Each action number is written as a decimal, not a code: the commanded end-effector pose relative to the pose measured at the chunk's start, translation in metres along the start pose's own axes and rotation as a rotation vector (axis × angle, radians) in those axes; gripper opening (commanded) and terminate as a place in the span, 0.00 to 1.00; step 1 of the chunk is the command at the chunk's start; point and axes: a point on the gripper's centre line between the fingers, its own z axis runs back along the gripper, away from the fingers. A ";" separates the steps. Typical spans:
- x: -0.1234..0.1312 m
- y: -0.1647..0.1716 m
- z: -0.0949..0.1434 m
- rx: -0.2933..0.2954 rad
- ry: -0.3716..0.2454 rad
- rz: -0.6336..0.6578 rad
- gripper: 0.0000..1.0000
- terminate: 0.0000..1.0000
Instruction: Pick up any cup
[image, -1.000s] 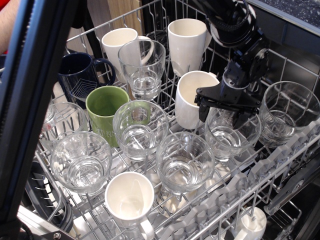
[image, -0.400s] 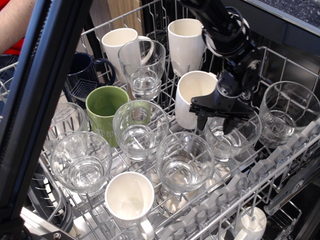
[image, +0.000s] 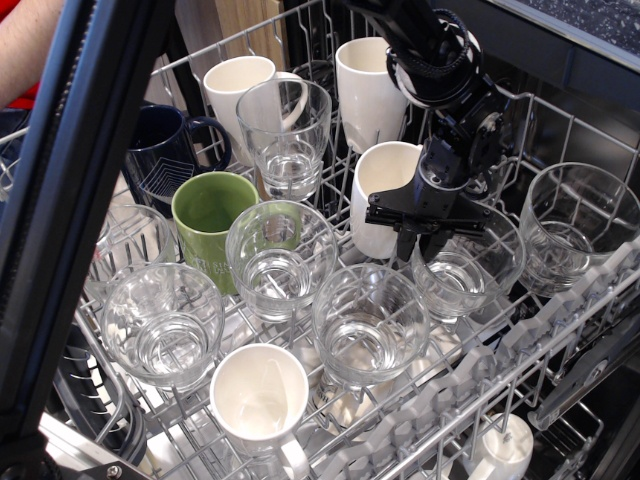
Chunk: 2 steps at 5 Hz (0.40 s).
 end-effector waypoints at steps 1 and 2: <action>0.022 -0.006 0.056 -0.152 -0.046 -0.018 0.00 0.00; 0.023 -0.009 0.084 -0.187 -0.020 -0.020 0.00 0.00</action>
